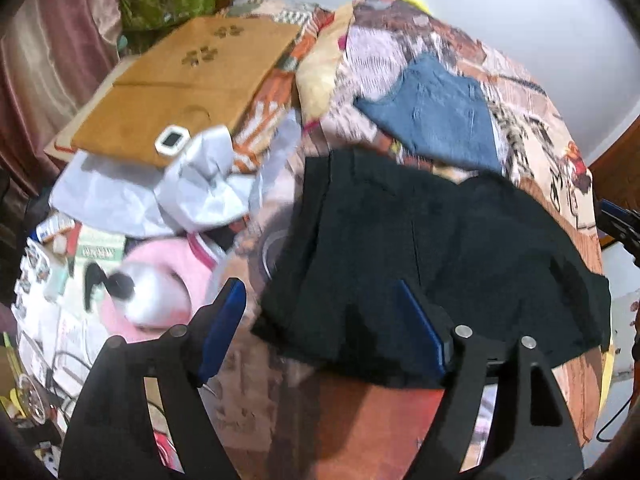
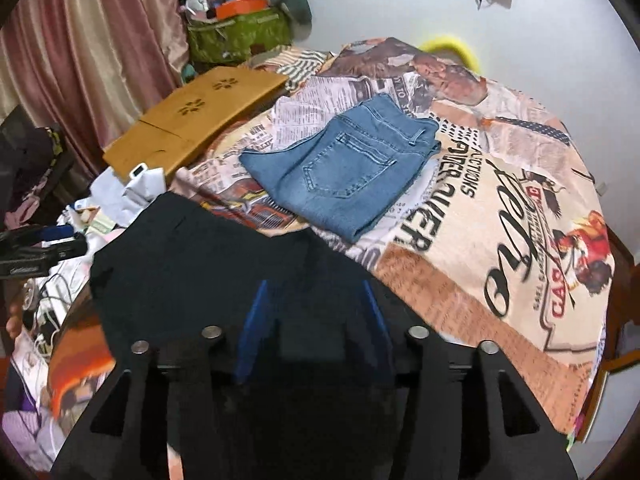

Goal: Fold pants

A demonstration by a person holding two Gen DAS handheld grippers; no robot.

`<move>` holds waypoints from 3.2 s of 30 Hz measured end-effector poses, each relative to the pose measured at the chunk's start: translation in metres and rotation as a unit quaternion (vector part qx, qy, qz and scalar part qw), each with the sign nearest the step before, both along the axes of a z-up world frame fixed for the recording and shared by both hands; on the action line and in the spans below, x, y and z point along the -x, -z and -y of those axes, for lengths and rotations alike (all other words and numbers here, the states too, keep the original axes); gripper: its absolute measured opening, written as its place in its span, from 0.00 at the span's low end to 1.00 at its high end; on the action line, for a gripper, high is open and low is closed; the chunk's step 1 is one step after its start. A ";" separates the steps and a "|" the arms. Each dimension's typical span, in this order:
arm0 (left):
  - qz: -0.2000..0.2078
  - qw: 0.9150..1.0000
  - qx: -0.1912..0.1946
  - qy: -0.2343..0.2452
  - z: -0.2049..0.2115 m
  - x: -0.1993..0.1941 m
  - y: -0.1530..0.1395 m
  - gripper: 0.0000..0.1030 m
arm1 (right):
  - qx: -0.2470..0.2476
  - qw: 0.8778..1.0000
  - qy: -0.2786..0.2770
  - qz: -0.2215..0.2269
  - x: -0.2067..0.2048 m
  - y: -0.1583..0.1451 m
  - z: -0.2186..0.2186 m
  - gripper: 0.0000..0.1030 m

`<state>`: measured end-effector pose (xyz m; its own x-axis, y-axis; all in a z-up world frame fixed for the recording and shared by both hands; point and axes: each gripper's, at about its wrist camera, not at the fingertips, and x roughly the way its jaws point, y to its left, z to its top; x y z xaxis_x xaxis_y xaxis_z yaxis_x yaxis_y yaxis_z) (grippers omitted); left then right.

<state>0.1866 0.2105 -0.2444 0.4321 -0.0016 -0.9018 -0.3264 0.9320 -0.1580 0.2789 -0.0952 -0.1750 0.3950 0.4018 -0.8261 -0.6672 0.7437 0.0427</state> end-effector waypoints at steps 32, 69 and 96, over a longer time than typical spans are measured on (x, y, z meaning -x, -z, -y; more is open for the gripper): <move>-0.011 0.996 -0.081 -0.034 0.022 0.026 0.029 0.23 | -0.035 0.994 0.026 -0.100 0.060 0.065 0.049 0.55; -0.038 0.988 -0.023 0.145 0.129 -0.020 0.025 0.84 | -0.103 0.976 0.156 -0.108 0.086 0.057 0.140 0.66; -0.057 0.973 -0.066 0.216 0.246 -0.152 0.024 0.87 | -0.246 0.857 0.428 -0.145 0.139 0.093 0.337 0.66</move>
<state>0.3390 -0.0351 -0.2688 0.3151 -0.0416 -0.9482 0.0911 0.9958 -0.0134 0.1402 -0.4319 -0.2679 0.5256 0.3965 -0.7527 0.2054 0.7994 0.5645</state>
